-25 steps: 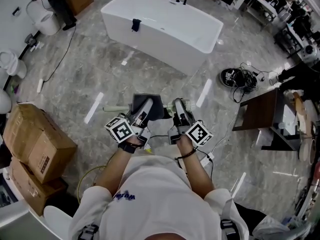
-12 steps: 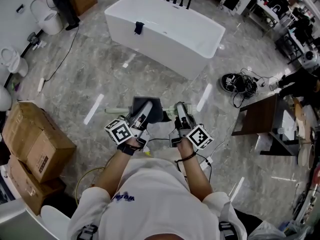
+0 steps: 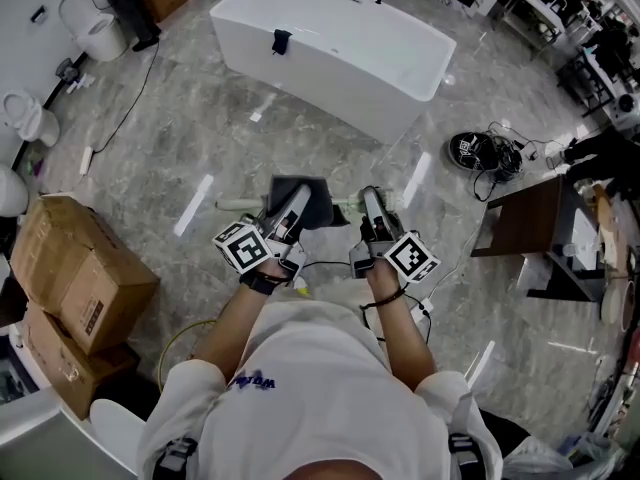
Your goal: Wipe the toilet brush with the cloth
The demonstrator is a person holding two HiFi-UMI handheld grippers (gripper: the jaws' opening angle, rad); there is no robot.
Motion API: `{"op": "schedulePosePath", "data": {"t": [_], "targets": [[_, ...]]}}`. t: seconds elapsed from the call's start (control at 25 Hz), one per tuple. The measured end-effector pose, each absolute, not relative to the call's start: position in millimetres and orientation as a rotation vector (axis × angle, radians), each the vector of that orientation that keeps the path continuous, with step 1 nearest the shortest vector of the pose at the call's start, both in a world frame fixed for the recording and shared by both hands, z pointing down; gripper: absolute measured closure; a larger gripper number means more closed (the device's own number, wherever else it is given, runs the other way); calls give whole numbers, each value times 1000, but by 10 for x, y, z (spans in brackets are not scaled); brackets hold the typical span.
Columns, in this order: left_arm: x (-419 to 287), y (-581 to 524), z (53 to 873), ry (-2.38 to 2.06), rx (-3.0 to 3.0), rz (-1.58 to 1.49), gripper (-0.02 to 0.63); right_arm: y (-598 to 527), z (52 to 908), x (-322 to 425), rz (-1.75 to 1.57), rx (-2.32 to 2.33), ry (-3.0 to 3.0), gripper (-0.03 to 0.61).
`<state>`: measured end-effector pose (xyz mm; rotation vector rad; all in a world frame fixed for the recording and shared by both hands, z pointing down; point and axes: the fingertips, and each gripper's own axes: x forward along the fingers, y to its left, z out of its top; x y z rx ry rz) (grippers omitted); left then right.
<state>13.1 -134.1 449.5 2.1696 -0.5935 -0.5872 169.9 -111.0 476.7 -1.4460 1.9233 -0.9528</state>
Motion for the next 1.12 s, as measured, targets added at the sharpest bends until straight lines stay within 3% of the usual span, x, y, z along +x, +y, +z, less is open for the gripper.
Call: {"op": "schedulePosePath", "data": {"t": [1.12], "targets": [[-151,-1374,4348,-567,2172,-630,532,-1149,4618,1585,-904,-1412,2039,402]]}}
